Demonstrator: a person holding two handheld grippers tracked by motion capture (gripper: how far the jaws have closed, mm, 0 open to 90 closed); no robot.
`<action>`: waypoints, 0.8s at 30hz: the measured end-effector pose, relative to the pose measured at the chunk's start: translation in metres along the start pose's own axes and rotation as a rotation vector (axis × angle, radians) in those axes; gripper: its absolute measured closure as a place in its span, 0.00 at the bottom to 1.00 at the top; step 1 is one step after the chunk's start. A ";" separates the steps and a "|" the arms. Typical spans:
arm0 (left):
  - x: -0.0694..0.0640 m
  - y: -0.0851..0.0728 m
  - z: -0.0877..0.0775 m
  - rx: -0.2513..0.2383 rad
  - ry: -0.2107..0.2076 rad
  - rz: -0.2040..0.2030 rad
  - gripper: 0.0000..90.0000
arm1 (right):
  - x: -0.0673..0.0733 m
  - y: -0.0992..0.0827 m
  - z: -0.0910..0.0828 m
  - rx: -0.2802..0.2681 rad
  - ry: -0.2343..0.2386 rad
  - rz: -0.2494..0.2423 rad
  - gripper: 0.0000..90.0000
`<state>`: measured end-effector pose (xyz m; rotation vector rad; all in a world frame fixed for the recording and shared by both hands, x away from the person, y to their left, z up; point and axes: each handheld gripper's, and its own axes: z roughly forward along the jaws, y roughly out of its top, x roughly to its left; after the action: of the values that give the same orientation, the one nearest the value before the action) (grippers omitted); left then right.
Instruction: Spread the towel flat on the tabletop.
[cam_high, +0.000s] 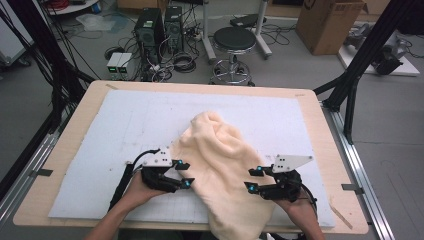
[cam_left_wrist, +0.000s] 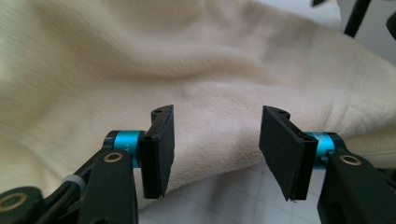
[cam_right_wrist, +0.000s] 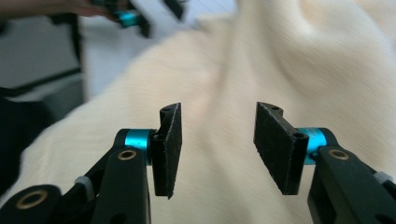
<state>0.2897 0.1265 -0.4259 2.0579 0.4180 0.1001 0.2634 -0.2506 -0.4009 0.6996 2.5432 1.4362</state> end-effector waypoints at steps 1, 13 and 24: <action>0.000 -0.001 0.003 0.006 -0.002 0.007 0.48 | -0.003 -0.003 0.000 0.007 -0.021 0.012 0.55; 0.000 -0.005 0.029 0.118 -0.001 0.044 0.75 | -0.022 -0.020 0.010 0.099 -0.189 0.061 0.53; -0.020 0.001 -0.013 0.061 0.036 0.112 0.95 | -0.023 -0.019 0.005 0.045 -0.206 0.059 0.52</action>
<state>0.2682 0.1301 -0.4170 2.1424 0.3313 0.1941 0.2796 -0.2659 -0.4214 0.8878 2.4218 1.2545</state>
